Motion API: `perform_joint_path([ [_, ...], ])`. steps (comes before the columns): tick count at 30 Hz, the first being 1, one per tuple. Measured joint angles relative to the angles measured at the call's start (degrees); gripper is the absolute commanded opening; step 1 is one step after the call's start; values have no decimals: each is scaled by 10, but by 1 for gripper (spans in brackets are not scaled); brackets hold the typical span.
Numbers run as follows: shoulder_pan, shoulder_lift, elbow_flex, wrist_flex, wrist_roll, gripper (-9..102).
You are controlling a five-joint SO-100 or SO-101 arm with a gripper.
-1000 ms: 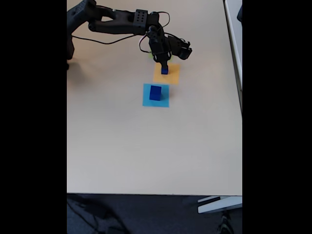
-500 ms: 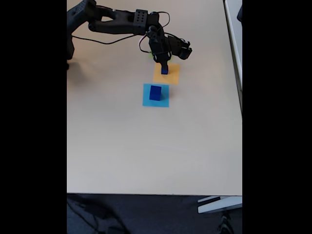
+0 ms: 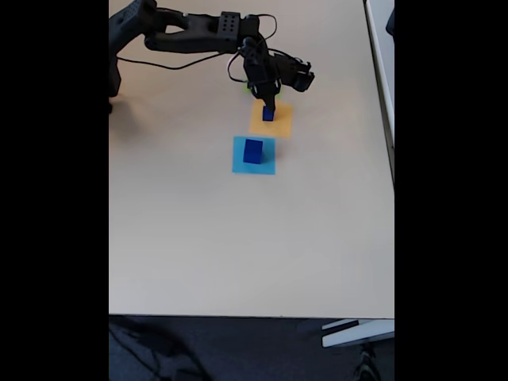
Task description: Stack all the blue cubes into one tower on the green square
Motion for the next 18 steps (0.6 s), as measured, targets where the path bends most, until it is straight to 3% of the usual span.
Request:
perform_joint_path([
  [13, 16, 30, -66, 4, -34, 10],
  [18, 37, 36, -58, 4, -36, 28],
])
